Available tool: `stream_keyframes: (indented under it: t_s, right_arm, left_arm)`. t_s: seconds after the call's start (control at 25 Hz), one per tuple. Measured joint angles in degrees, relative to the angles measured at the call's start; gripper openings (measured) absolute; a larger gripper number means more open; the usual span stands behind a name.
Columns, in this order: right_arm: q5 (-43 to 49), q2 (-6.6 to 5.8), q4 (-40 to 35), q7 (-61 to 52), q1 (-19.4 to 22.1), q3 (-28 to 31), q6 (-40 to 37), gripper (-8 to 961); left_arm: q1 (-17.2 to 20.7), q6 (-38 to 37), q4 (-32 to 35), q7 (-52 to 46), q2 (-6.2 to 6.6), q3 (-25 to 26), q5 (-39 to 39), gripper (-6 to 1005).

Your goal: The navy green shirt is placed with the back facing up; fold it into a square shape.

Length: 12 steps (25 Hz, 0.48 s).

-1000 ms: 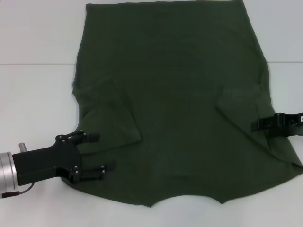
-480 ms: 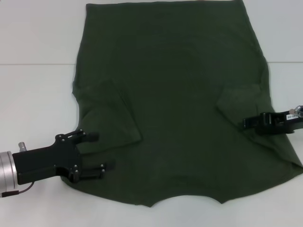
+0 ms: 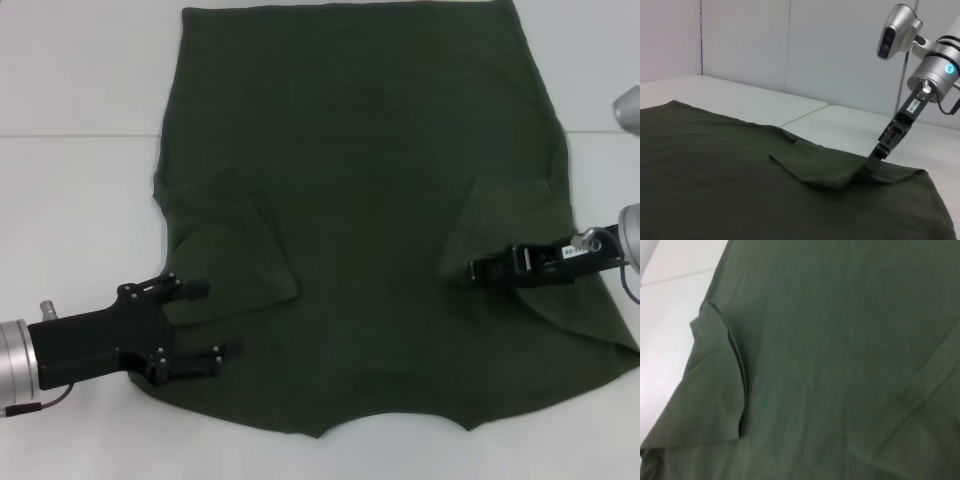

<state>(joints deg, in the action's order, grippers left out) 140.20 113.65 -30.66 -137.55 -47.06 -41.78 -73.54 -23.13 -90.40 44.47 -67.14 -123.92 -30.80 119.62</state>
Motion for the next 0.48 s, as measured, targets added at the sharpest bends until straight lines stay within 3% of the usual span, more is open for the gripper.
stream_keyframes:
  t_s: [0.28, 0.48]
  right_arm:
    - [-3.45, -0.05, -0.3, 3.66, 1.02, 0.26, -0.53, 722]
    - [-13.0, -0.27, -0.35, 19.79, 4.42, 0.29, -6.81, 721]
  left_arm:
    - [0.0, 0.17, -0.04, -0.21, 0.0, 0.24, -0.19, 895]
    - [-0.04, -0.11, -0.17, -7.75, 0.33, 4.0, -2.8, 890]
